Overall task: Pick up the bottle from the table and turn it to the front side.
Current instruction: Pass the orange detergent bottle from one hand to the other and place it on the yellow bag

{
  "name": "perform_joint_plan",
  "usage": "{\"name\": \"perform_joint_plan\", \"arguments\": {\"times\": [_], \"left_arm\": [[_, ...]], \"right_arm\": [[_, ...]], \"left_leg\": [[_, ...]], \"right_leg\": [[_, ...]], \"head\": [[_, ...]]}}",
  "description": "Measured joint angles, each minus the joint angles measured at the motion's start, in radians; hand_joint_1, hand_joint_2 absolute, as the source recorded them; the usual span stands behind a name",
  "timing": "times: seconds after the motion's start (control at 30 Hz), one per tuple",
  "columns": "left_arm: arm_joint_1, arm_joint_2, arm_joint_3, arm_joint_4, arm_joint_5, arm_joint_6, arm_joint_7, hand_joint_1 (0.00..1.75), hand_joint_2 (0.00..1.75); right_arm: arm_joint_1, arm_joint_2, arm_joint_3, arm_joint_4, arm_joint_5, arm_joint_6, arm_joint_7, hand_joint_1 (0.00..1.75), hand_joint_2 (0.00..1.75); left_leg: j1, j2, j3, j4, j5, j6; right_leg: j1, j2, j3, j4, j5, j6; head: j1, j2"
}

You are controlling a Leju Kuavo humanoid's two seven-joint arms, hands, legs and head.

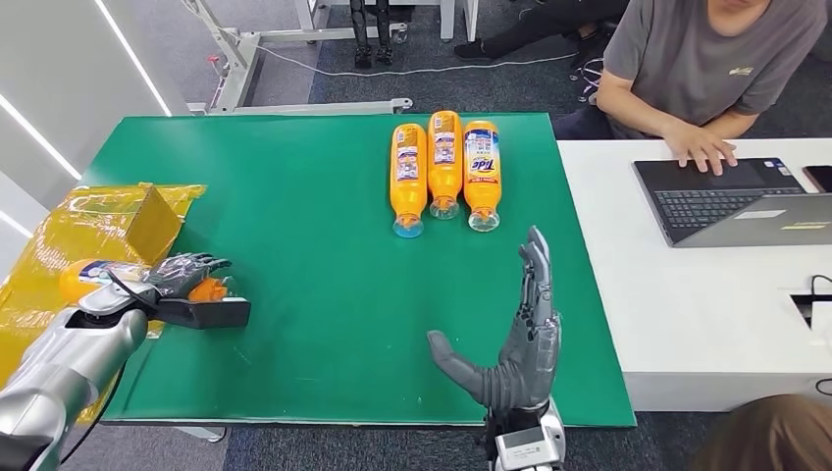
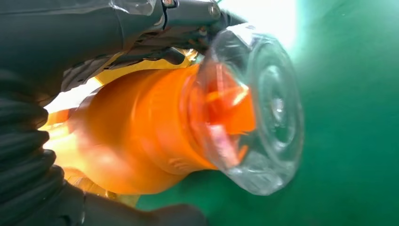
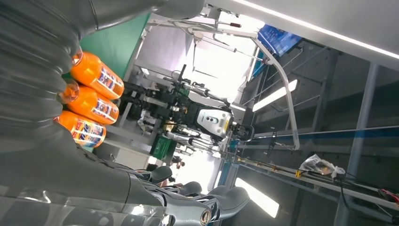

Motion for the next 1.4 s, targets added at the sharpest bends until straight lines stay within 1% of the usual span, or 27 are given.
{"name": "perform_joint_plan", "arguments": {"times": [0.23, 0.37, 0.67, 0.8, 0.93, 1.0, 1.07, 1.13, 1.2, 1.27, 1.33, 1.4], "left_arm": [[-0.01, 0.012, 0.0, 0.0, 0.059, -0.086, -0.049, 0.0, 1.75], [-0.009, 0.021, -0.002, -0.021, 0.083, -0.093, -0.058, 0.0, 1.75], [-0.003, 0.092, -0.002, -0.16, 0.17, -0.085, -0.044, 0.0, 1.75], [0.028, 0.142, -0.002, -0.278, 0.249, -0.055, -0.023, 0.0, 1.75], [0.079, 0.217, 0.007, -0.458, 0.354, -0.05, 0.007, 0.0, 1.75], [0.118, 0.249, 0.03, -0.552, 0.405, -0.029, 0.006, 0.0, 1.75], [0.177, 0.257, 0.079, -0.647, 0.464, 0.026, -0.02, 0.0, 1.75], [0.248, 0.23, 0.153, -0.746, 0.531, 0.102, -0.065, 0.0, 1.75], [0.31, 0.179, 0.225, -0.832, 0.594, 0.171, -0.1, 0.0, 1.75], [0.365, 0.111, 0.282, -0.905, 0.669, 0.233, -0.113, 0.0, 1.75], [0.422, 0.023, 0.329, -0.98, 0.774, 0.292, -0.115, 0.0, 1.75], [0.478, -0.064, 0.357, -1.051, 0.869, 0.344, -0.12, 0.0, 1.75]], "right_arm": [[0.008, 0.0, -0.01, 0.0, 0.025, 0.0, 0.0, 0.0, 1.75], [0.014, 0.0, -0.019, 0.0, 0.041, 0.0, 0.0, 0.0, 1.75], [0.021, 0.0, -0.027, 0.0, 0.047, 0.0, 0.0, 0.0, 1.75], [0.021, 0.0, -0.027, 0.006, 0.043, 0.001, 0.0, 0.0, 1.75], [0.022, 0.0, -0.027, 0.016, 0.044, 0.015, 0.0, 0.0, 1.75], [0.022, 0.0, -0.027, 0.018, 0.046, 0.028, 0.0, 0.0, 1.75], [0.022, 0.001, -0.027, 0.019, 0.048, 0.041, 0.0, 0.0, 1.75], [0.022, 0.005, -0.027, 0.02, 0.051, 0.054, 0.0, 0.0, 1.75], [0.021, 0.011, -0.027, 0.021, 0.055, 0.066, 0.004, 0.0, 1.75], [0.02, 0.018, -0.027, 0.023, 0.063, 0.075, 0.013, 0.0, 1.75], [0.02, 0.026, -0.027, 0.024, 0.077, 0.084, 0.026, 0.0, 1.75], [0.019, 0.035, -0.027, 0.024, 0.089, 0.091, 0.038, 0.0, 1.75]], "left_leg": [[0.0, 0.0, 0.0, 0.0, 0.0, 0.0], [0.0, 0.0, 0.0, 0.0, 0.0, 0.0], [0.0, 0.0, 0.0, 0.0, 0.0, 0.0], [0.0, 0.0, 0.0, 0.0, 0.0, 0.0], [0.0, 0.0, 0.0, 0.0, 0.0, 0.0], [0.0, 0.001, 0.0, 0.0, 0.0, 0.0], [0.0, 0.0, 0.0, 0.0, 0.0, 0.0], [-0.001, 0.0, 0.0, 0.0, 0.0, 0.0], [-0.001, 0.0, 0.0, 0.0, 0.0, 0.0], [-0.002, 0.0, 0.0, 0.0, 0.0, 0.0], [-0.003, 0.0, 0.0, 0.0, -0.001, 0.001], [-0.003, 0.0, 0.0, 0.0, -0.001, 0.002]], "right_leg": [[0.0, 0.0, 0.0, 0.0, 0.0, 0.0], [0.0, 0.0, 0.0, 0.0, 0.0, 0.0], [0.0, 0.0, 0.0, 0.0, 0.0, 0.0], [0.0, 0.0, 0.0, 0.0, 0.0, 0.0], [0.0, 0.001, -0.001, 0.0, 0.0, 0.0], [0.0, 0.001, -0.001, 0.0, 0.0, 0.0], [0.0, 0.001, -0.001, 0.0, -0.001, 0.001], [0.0, 0.0, -0.001, -0.001, -0.001, 0.001], [-0.001, 0.0, 0.0, -0.001, -0.001, 0.001], [-0.002, 0.0, 0.0, -0.001, -0.001, 0.001], [-0.003, 0.0, 0.0, -0.001, -0.001, 0.002], [-0.003, 0.0, 0.0, -0.002, -0.001, 0.002]], "head": [[0.0, 0.0], [0.0, 0.0], [0.0, 0.0], [0.0, 0.0], [0.0, 0.0], [0.0, 0.0], [0.0, 0.0], [0.0, 0.0], [0.0, 0.0], [0.0, 0.0], [0.0, 0.0], [0.0, 0.0]]}}
